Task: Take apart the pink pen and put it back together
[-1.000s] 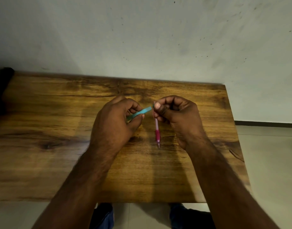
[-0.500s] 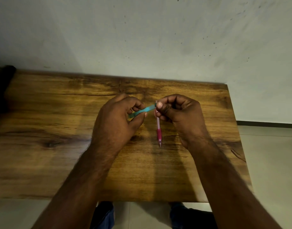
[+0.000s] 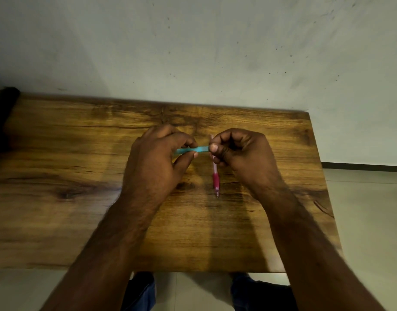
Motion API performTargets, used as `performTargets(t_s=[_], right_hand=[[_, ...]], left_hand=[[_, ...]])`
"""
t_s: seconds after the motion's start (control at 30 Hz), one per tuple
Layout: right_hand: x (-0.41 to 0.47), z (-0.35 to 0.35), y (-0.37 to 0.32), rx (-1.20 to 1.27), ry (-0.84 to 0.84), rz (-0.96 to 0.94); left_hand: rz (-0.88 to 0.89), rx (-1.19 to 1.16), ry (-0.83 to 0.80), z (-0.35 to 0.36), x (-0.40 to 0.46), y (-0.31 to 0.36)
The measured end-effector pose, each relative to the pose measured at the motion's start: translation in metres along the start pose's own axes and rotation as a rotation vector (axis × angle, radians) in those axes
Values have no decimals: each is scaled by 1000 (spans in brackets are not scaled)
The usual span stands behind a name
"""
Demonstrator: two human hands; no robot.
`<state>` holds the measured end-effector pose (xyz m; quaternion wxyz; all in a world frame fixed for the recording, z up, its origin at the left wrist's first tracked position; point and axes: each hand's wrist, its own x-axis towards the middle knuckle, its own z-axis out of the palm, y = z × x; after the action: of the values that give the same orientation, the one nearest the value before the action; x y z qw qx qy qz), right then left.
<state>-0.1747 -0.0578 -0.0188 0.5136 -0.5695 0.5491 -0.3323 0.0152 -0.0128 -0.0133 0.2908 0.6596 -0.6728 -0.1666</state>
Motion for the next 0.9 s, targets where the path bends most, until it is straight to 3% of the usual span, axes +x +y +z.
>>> performTargets(t_s=[0.37, 0.5, 0.63, 0.8, 0.9], right_hand=[[3, 6, 4, 51, 71, 20], [6, 3, 12, -199, 203, -26], [3, 10, 15, -415, 172, -15], [-2, 24, 13, -587, 187, -78], [-5, 27, 10, -570, 221, -55]], left_hand=[[-95, -58, -7, 8, -2, 2], [-264, 29, -16, 17, -4, 0], [-411, 84, -28, 20, -5, 0], [-451, 118, -23, 22, -6, 4], [-465, 120, -35, 22, -5, 4]])
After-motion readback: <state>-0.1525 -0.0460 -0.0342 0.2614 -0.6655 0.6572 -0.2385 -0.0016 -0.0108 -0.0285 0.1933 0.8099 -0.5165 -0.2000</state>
